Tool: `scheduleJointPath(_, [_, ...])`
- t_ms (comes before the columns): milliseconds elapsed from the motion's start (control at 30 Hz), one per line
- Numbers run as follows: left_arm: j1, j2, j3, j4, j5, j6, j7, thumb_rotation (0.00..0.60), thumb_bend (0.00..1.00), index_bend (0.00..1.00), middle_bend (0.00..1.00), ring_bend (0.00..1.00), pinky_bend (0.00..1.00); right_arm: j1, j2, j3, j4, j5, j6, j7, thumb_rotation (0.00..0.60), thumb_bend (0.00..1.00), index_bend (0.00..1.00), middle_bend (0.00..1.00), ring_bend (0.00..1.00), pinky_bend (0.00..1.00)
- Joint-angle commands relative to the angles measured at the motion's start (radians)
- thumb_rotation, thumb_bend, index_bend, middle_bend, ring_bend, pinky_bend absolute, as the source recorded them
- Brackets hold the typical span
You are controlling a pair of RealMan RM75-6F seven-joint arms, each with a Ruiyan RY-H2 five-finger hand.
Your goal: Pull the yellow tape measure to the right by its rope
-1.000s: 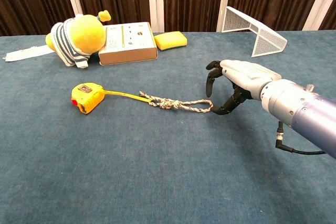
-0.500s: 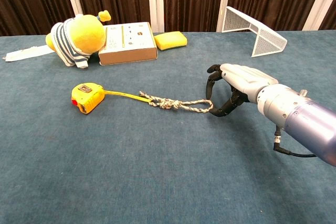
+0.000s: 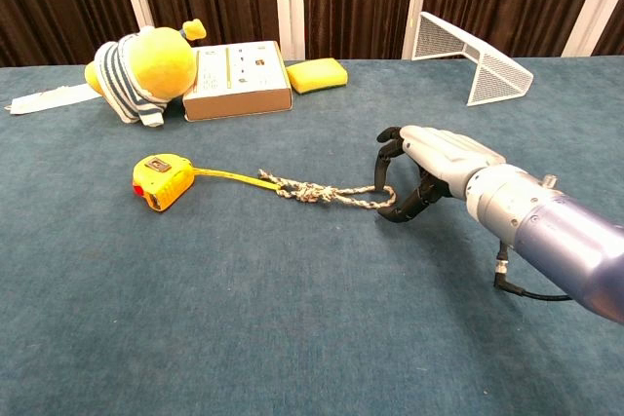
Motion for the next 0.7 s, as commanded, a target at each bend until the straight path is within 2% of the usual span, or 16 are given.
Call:
scheduleJointPath(33, [0.0,0.0,0.0,0.0,-0.002,-0.001,-0.001,0.6,0.0,0.0,0.0,0.0,0.0,0.003,-0.009,-0.001,0.012,0.003,-0.001,0.0,0.6,0.33,0.52,0.12,0.0,0.0])
scheduleJointPath(700, [-0.003,0.001,-0.002,-0.001,-0.012,-0.01,-0.007,0.6,0.0,0.0,0.0,0.0,0.0,0.014,-0.041,-0.001,0.067,0.02,-0.015,0.01,0.6,0.4,0.55,0.13,0.0,0.0])
